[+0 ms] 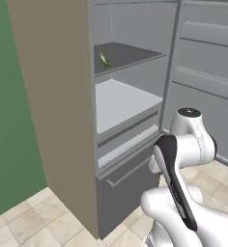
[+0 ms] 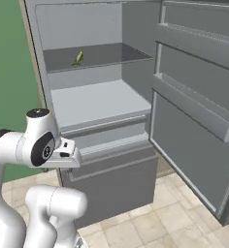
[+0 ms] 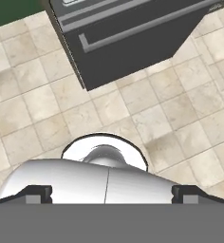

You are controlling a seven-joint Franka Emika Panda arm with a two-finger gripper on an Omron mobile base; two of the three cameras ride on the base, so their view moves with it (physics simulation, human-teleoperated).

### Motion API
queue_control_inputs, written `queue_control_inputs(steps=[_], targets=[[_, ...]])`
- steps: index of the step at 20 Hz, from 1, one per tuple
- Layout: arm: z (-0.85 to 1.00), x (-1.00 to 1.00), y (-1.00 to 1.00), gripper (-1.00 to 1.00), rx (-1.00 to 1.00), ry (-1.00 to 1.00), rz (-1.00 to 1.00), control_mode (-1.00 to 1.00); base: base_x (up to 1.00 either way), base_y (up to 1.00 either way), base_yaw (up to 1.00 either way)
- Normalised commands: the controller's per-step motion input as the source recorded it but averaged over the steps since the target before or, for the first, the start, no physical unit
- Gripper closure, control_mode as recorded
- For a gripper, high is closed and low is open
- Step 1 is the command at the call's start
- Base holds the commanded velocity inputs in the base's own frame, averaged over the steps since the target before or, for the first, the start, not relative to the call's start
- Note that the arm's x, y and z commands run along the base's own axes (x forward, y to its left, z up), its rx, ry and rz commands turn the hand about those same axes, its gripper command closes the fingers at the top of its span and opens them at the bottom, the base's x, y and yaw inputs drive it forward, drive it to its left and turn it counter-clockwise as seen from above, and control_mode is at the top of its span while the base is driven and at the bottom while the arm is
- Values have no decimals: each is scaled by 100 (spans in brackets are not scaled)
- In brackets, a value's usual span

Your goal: Gather the squash and mushroom from the fridge and place them on a tray on the dining counter. Then gather the chicken drumstick and fish from the fridge and place them on the other tray.

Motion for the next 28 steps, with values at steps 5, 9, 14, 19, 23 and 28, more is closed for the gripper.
queue_control_inputs(steps=[5, 9, 14, 19, 23, 28], targets=[[0, 0, 0, -100, 0, 0, 0, 100, 70, -31, 29], [0, 0, 0, -100, 0, 0, 0, 100, 56, -38, 27], [0, 0, 0, -100, 0, 0, 0, 100, 60, -35, 29], [0, 0, 0, -100, 0, 0, 0, 100, 62, -9, 37], [0, 0, 0, -100, 0, 0, 0, 100, 44, -18, 36], [0, 0, 0, -100, 0, 0, 0, 100, 38, -27, 33]])
